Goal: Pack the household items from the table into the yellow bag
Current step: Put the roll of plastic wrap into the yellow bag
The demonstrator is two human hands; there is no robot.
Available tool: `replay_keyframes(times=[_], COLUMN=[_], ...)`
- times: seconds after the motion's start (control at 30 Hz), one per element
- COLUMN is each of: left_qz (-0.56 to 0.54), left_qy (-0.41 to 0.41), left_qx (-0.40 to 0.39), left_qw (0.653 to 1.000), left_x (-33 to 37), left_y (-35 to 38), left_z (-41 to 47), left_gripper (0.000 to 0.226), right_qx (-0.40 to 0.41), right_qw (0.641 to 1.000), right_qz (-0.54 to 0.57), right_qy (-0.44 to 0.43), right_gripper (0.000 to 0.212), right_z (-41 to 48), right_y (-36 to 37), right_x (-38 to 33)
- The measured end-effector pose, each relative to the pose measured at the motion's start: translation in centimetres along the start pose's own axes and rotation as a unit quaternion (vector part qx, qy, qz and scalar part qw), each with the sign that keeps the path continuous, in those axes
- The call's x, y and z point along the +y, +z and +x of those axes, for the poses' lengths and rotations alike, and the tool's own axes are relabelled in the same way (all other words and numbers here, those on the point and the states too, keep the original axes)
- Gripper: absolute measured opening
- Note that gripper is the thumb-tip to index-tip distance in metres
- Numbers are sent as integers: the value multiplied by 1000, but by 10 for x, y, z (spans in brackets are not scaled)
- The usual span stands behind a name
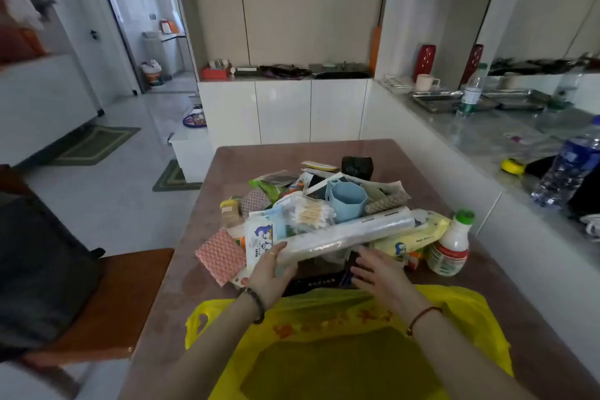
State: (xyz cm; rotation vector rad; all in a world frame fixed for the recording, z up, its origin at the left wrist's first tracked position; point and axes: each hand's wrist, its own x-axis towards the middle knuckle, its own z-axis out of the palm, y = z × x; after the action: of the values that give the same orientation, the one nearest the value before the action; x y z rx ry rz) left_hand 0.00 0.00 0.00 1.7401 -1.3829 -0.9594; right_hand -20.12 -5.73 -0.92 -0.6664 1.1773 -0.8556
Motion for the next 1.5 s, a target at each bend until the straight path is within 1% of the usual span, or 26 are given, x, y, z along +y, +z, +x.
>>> replay_keyframes(times=[0.13,0.23,0.3,0.37,0.47,0.53,0.57,0.6,0.63,0.67,0.7,0.73,0.77,0.8,0.83,0.87,0.9,0.93,0.97,1.0,1.1,1.23,1.33,1.4,1.43,1.5], left_qz=[-90,-160,-167,-198,-248,-215,-188,-162,-105,-10,128,283,406,461,458,424,375,347,340,336,352,354,352,348,349,352], left_qy=[-89,-155,-169,-177,-187,-167,-145,-118,-85,-52,-34,-12,23,77,121,126,95,69,41,39,68,89,91,92,90,87], left_qx=[32,56,74,78,74,60,39,0,-53,-106,-148,-165,-162,-146,-120,-97,-99,-103,-119,-120,-126,-153,-174,-177,-179,-195], left_qw=[991,973,968,961,948,960,971,980,989,993,980,945,899,872,872,891,917,930,932,933,925,918,915,916,915,911], left_x=[2,-2,-3,-4,-8,-11,-10,-11,-13,-15,-16,-23,-29,-37,-44,-50,-48,-44,-42,-44,-41,-38,-36,-37,-37,-38], left_y=[10,18,21,22,21,18,16,14,12,12,12,10,9,8,7,6,4,3,3,4,7,10,11,10,9,7], left_z=[34,48,52,54,53,44,34,23,11,2,-7,-12,-15,-13,-7,0,3,5,6,8,7,5,1,0,-1,-3], left_gripper=[60,62,64,66,67,76,91,113,131,139,134,124,112,99,84,72,58,49,44,41,36,34,35,35,35,37], right_qx=[5,26,24,24,24,22,24,27,32,42,53,59,66,72,78,89,99,113,109,105,50,86,89,82,54,-54], right_qw=[998,989,982,974,976,981,982,983,982,979,975,970,963,955,946,938,933,933,935,934,943,936,932,926,926,933], right_qz=[59,132,169,202,199,183,181,181,187,197,216,235,261,285,306,312,303,271,222,197,158,167,209,217,206,112], right_qy=[30,67,85,101,89,61,43,22,3,-10,-15,-9,11,39,76,121,168,209,253,278,290,299,280,298,312,337], right_gripper=[53,53,54,52,53,55,53,50,46,41,35,26,17,13,14,18,23,28,34,41,47,46,50,46,43,36], right_z=[26,44,52,55,50,41,33,23,11,-3,-17,-32,-49,-65,-76,-85,-88,-91,-93,-91,-87,-62,-49,-51,-54,-62], right_y=[11,17,21,24,23,18,15,12,9,5,-1,-8,-13,-18,-22,-22,-18,-15,-13,-10,2,7,7,5,2,-6], right_x=[-14,-17,-21,-25,-27,-25,-24,-23,-23,-23,-24,-23,-21,-16,-10,0,9,23,38,50,71,77,76,73,68,53])
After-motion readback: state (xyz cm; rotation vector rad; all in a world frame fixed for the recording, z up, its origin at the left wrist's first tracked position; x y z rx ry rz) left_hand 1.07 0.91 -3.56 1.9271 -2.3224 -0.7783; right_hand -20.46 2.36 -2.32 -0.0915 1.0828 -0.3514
